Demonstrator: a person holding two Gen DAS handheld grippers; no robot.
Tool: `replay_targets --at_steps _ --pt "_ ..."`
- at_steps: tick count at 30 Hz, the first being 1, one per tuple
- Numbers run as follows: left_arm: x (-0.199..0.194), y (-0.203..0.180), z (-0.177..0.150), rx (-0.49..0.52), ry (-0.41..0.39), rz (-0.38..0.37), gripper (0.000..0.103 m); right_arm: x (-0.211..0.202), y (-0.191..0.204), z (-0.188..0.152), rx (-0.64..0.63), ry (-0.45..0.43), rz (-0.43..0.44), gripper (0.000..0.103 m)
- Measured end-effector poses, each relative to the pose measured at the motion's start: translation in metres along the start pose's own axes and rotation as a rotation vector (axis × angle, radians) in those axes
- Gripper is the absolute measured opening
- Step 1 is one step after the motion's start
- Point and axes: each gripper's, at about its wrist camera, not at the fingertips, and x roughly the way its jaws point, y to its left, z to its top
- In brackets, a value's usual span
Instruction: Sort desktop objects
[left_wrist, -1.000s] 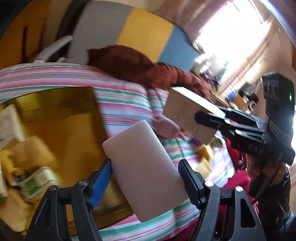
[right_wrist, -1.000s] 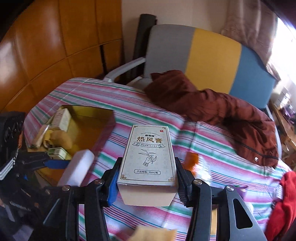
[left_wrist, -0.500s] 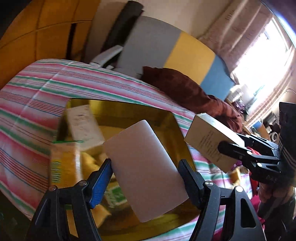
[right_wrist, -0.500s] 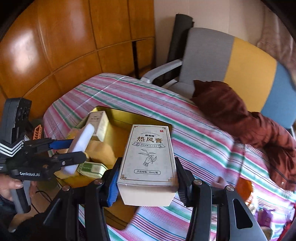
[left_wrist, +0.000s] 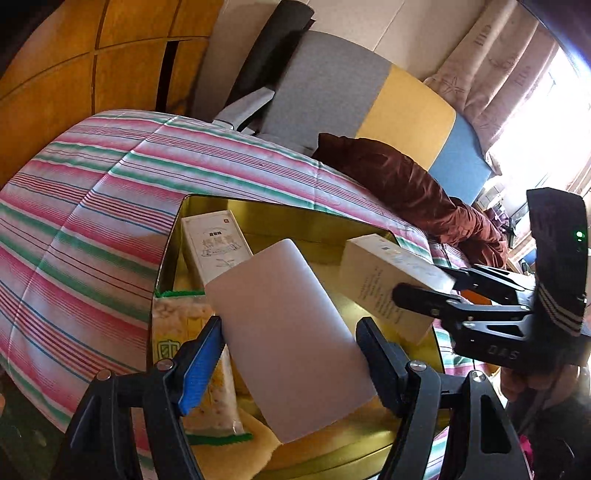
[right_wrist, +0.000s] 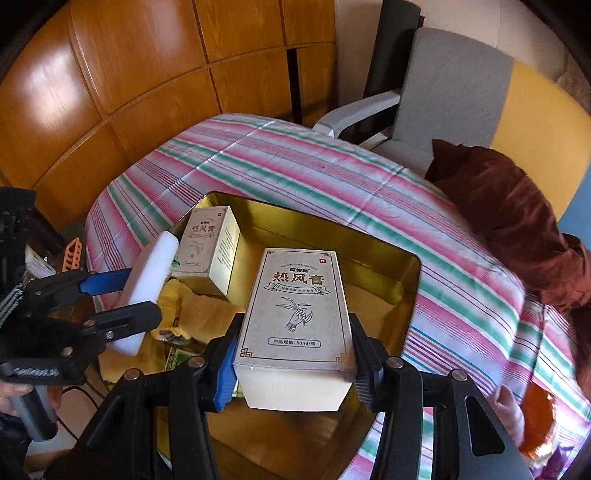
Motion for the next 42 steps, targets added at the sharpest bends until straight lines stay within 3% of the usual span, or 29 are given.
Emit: replay_targets --at_steps 17,19,20,21,32,42 --pt "0.021 0.012 0.011 0.017 0.018 0.045 0.076 0.068 0.023 0.043 -0.077 0.032 0.023 0.053" --pt "0.019 0.014 0.011 0.013 0.018 0.040 0.078 0.067 0.018 0.041 -0.043 0.027 0.060 0.058" --pt "0.020 0.015 0.011 0.004 0.020 0.029 0.079 0.067 0.016 0.041 -0.029 0.026 0.069 0.070" --pt "0.020 0.016 0.011 -0.005 0.022 0.027 0.079 0.064 0.012 0.040 -0.012 0.016 0.068 0.079" --pt "0.005 0.011 0.010 -0.032 -0.016 0.012 0.083 0.012 0.003 0.014 0.045 -0.064 0.030 0.082" --pt "-0.044 -0.001 -0.013 0.008 -0.125 0.122 0.083 -0.034 0.004 -0.043 -0.013 -0.096 -0.120 0.088"
